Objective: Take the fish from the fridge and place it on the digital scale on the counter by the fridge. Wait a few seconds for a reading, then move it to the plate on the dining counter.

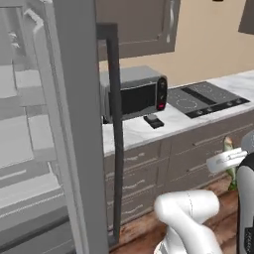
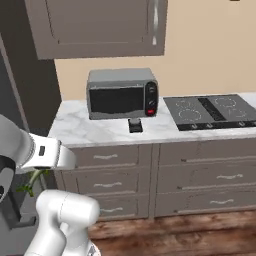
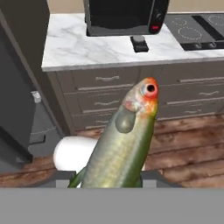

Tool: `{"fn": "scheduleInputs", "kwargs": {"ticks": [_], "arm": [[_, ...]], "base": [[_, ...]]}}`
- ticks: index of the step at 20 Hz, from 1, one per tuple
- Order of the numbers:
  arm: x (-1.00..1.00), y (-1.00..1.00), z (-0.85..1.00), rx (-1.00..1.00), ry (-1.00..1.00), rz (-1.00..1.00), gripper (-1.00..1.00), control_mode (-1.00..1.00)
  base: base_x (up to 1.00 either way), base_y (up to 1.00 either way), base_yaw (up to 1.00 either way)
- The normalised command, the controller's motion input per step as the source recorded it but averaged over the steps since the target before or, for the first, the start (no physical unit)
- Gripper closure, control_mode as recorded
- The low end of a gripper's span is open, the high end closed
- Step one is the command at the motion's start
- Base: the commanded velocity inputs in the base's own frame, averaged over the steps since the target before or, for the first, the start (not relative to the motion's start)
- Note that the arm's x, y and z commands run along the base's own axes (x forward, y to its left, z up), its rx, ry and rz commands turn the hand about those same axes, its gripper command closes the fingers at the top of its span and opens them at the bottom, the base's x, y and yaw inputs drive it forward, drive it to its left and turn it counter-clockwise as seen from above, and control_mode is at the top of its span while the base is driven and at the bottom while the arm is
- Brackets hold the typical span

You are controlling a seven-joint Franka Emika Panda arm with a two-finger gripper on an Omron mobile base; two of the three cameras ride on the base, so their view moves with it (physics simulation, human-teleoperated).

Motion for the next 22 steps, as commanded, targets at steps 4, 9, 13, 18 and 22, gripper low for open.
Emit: {"fn": "scheduleInputs", "kwargs": {"ticks": [4,9,13,18,22], "arm": [[0.00,0.00,0.00,0.00,0.00,0.00,1.00,1.00],[0.00,0.00,0.00,0.00,0.00,0.00,1.00,1.00],[0.00,0.00,0.00,0.00,0.00,0.00,1.00,1.00],[0.00,0.00,0.00,0.00,0.00,0.00,1.00,1.00],[0.00,0.00,0.00,0.00,0.00,0.00,1.00,1.00]], "base": [[1.00,-0.98,0.48],[1.00,-0.90,0.41],[0.81,-0.39,0.29],[0.51,0.00,0.12],[0.02,0.00,0.03]]}}
